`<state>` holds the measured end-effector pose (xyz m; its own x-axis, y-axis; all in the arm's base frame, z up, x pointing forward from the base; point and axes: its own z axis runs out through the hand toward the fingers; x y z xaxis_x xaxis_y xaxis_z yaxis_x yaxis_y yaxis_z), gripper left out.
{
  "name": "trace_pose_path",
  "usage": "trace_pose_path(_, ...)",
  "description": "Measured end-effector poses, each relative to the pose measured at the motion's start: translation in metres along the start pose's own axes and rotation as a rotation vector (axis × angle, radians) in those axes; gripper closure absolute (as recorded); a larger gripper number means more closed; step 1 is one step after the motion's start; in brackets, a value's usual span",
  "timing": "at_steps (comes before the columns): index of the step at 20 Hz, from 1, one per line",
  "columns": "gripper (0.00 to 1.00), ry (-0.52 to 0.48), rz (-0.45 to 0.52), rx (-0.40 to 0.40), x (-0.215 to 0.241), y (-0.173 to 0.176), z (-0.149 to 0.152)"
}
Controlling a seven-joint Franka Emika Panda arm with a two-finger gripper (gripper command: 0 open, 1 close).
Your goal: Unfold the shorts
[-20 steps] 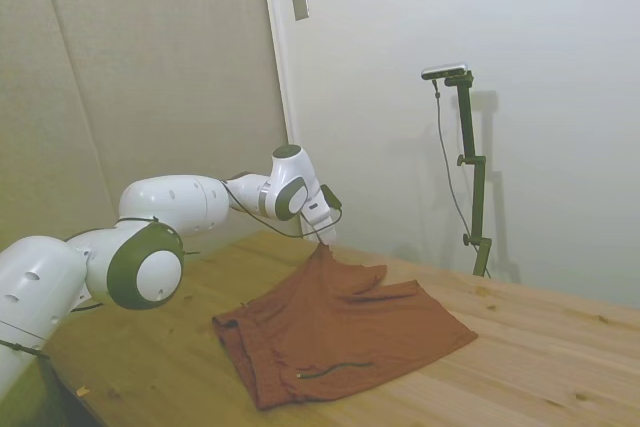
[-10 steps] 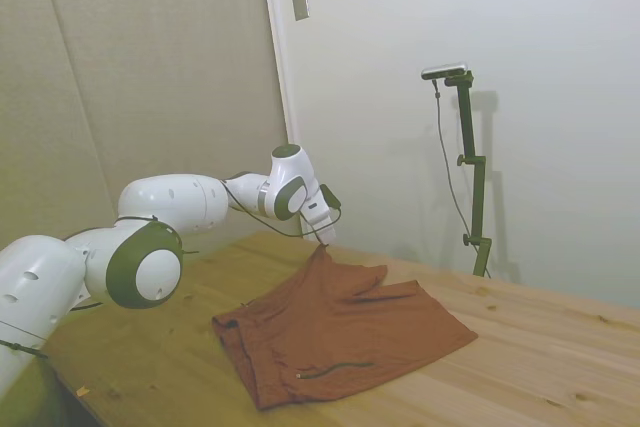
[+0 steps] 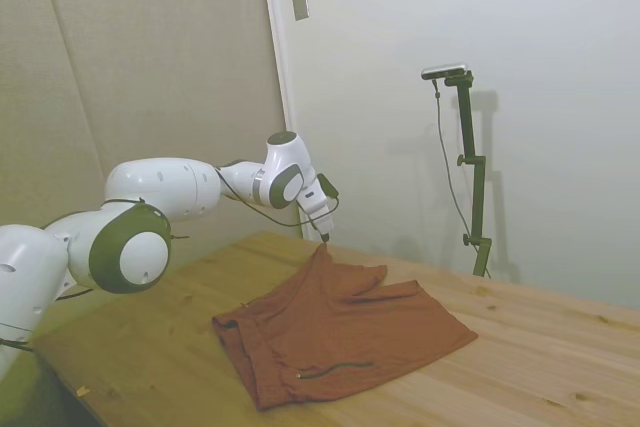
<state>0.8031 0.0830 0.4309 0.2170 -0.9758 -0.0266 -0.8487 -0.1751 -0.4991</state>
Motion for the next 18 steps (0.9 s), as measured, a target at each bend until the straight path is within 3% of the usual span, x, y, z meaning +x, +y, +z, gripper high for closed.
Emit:
trace_pose_path(9,0.0,-0.041,-0.018,0.017,-0.027,0.007,-0.058)
trace_pose_path(18,0.0,-0.082,-0.042,0.0,-0.065,0.042,-0.099)
